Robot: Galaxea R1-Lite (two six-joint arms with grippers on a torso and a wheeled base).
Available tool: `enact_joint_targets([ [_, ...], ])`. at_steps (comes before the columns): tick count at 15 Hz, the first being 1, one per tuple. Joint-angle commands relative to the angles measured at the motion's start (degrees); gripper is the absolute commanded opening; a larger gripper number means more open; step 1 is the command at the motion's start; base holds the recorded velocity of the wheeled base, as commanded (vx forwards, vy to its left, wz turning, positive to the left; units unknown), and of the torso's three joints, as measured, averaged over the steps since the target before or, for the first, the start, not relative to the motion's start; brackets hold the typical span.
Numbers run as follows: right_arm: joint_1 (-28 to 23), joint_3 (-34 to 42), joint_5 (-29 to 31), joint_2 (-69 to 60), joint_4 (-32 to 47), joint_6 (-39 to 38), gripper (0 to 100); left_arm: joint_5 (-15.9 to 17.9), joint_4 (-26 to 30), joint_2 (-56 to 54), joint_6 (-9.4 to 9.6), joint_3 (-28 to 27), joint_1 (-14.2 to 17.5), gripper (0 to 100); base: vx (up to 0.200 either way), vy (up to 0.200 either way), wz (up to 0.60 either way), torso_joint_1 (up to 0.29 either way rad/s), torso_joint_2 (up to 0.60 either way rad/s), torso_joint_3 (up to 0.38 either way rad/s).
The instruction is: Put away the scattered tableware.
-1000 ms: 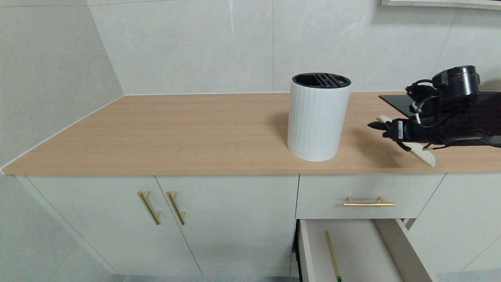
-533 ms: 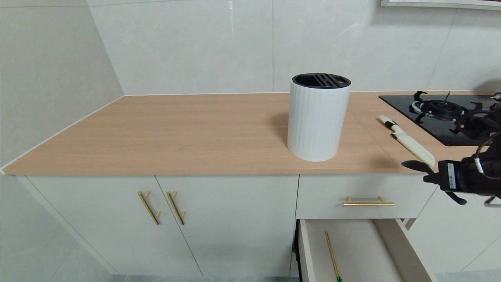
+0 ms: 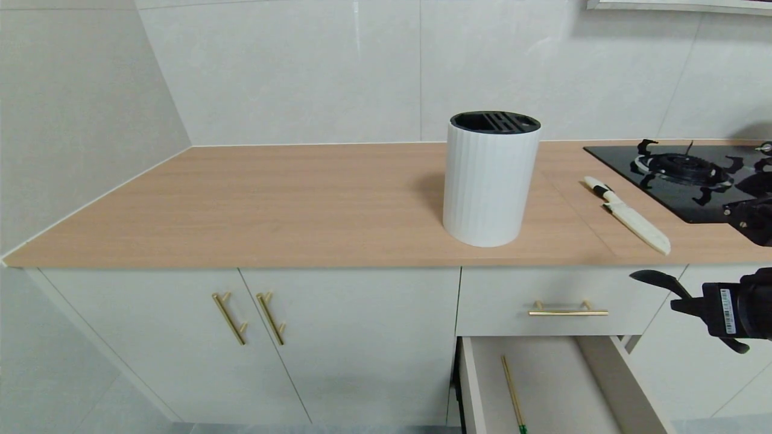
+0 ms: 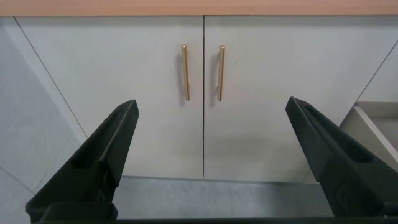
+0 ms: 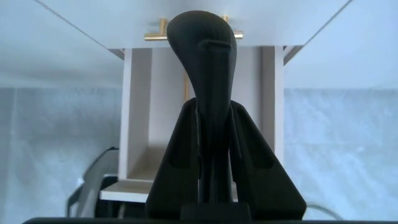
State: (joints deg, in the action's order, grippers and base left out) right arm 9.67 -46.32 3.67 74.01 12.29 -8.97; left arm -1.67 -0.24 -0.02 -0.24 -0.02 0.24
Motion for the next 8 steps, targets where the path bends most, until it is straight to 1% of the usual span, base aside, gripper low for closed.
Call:
enact_joint_targets([
  [1, 0.2, 0.6, 0.0, 0.0, -0.1, 0.2, 0, 0.0, 0.0, 0.0, -0.02, 0.0, 0.0, 100, 0.0, 0.0, 0.0, -0.129, 0.32, 0.193],
  [8, 0.2, 2.2, -0.2, -0.1, -0.1, 2.9, 0, -0.1, 0.0, 0.0, -0.02, 0.0, 0.0, 100, 0.0, 0.0, 0.0, -0.161, 0.45, 0.279],
])
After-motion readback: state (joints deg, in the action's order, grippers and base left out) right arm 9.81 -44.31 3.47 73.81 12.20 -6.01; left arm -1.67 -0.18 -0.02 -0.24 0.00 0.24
